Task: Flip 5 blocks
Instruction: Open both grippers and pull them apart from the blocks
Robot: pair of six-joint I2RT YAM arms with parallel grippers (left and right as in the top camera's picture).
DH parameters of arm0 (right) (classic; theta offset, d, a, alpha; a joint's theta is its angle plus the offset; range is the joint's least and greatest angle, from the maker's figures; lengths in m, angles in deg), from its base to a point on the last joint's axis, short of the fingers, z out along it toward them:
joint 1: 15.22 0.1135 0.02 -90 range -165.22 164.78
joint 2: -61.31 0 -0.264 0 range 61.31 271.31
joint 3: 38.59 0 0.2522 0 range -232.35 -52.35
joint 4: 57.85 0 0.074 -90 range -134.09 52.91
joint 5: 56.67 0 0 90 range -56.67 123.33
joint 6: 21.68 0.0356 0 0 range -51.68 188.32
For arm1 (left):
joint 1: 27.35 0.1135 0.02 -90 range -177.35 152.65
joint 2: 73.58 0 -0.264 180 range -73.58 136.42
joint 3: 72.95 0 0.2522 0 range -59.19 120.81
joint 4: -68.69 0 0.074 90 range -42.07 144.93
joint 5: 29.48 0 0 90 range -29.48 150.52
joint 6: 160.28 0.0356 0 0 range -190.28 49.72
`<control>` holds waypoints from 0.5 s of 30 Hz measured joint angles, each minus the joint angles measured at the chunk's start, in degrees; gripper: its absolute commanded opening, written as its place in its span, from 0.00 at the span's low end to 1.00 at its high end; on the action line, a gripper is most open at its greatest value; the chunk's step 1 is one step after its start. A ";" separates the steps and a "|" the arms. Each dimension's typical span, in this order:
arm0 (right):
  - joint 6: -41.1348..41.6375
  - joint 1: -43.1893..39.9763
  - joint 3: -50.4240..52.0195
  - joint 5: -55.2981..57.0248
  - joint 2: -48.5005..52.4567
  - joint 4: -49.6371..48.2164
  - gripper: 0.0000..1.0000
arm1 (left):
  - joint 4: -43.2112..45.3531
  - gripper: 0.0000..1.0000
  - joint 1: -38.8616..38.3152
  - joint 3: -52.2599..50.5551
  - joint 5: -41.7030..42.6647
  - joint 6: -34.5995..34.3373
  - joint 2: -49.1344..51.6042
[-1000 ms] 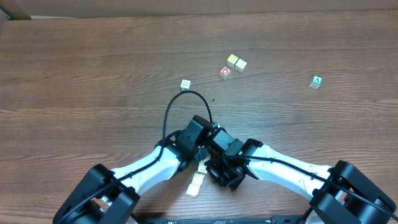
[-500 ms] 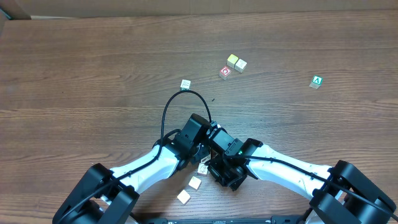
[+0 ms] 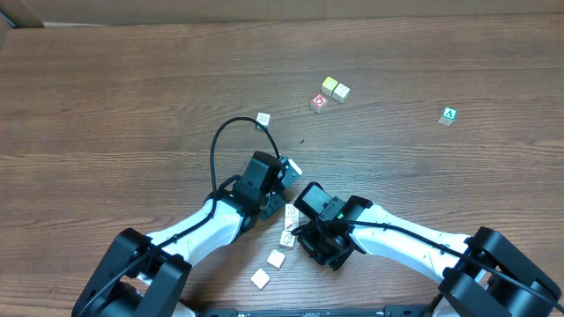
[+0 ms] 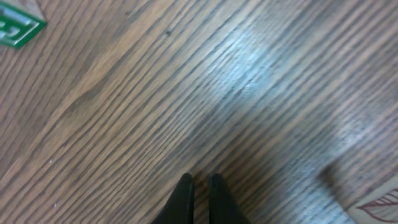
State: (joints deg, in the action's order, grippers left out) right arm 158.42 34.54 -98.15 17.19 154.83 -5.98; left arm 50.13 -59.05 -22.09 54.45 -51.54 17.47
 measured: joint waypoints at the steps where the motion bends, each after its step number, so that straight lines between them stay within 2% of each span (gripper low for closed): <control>1: -0.68 -0.39 0.00 0.15 0.00 0.50 0.04 | -0.15 0.04 0.15 0.00 -0.26 -0.79 0.00; 5: -5.53 -4.85 0.00 0.52 0.00 1.33 0.04 | -2.45 0.04 1.03 0.02 -3.10 -5.70 -0.04; 10: -14.40 -13.64 -0.09 0.44 0.00 3.15 0.04 | -10.34 0.04 1.75 0.44 -5.73 -11.28 -2.95; 15: -22.75 -20.22 -0.15 0.09 -0.02 5.46 0.04 | -22.47 0.04 1.81 3.30 -6.19 -16.02 -13.07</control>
State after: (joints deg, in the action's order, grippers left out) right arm 135.67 14.32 -98.31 17.28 154.81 -0.52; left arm 27.66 -57.24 -18.79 48.27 -67.56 4.40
